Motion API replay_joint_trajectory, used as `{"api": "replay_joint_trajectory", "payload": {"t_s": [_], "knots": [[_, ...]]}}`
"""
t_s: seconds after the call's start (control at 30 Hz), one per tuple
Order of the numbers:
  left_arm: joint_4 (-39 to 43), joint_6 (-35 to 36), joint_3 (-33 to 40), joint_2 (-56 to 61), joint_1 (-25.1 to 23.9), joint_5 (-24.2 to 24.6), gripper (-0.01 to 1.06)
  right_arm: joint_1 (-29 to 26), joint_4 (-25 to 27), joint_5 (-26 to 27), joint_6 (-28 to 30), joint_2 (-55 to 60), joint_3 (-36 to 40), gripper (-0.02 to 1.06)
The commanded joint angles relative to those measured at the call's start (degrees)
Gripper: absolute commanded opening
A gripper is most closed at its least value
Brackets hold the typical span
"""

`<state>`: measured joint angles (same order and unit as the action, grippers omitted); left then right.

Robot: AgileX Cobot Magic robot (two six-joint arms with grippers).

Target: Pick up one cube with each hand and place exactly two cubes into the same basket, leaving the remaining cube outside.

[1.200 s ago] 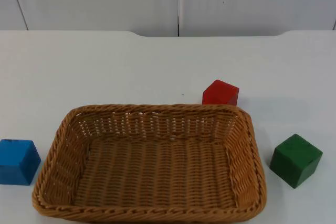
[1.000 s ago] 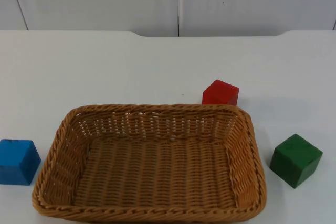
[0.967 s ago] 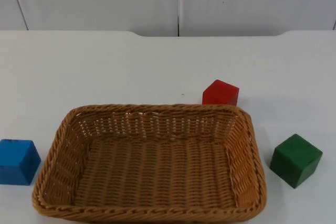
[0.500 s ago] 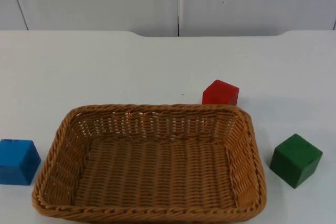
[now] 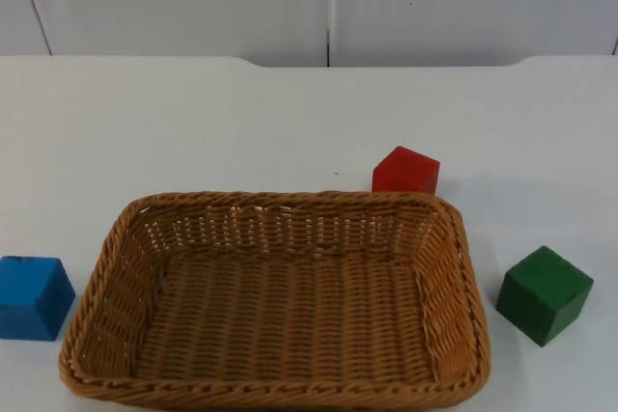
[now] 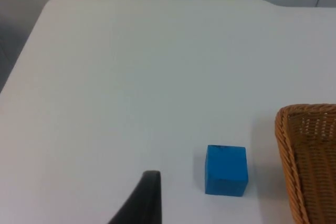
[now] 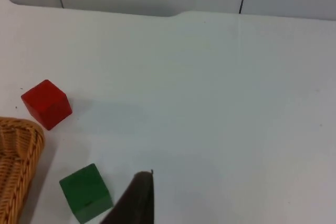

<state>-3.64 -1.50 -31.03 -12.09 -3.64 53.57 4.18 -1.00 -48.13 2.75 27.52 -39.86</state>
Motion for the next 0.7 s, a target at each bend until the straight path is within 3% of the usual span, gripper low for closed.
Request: {"api": "replay_joint_trajectory", "payload": {"t_s": [0.0,0.27,0.67], "knots": [[-0.33,0.44,-0.27,-1.75,0.25,-0.9,1.05,-0.08,0.15,1.1,0.71,0.25,-0.35,1.05],[-0.68,0.44,-0.27,-8.47,0.25,-3.93,1.05,-0.08,2.53,7.49,1.12,0.9,-0.61,1.05],[-1.85,0.32,-0.27,-18.34,0.25,-7.35,1.05,-0.08,2.74,8.34,1.39,13.7,-5.04,1.05]]}}
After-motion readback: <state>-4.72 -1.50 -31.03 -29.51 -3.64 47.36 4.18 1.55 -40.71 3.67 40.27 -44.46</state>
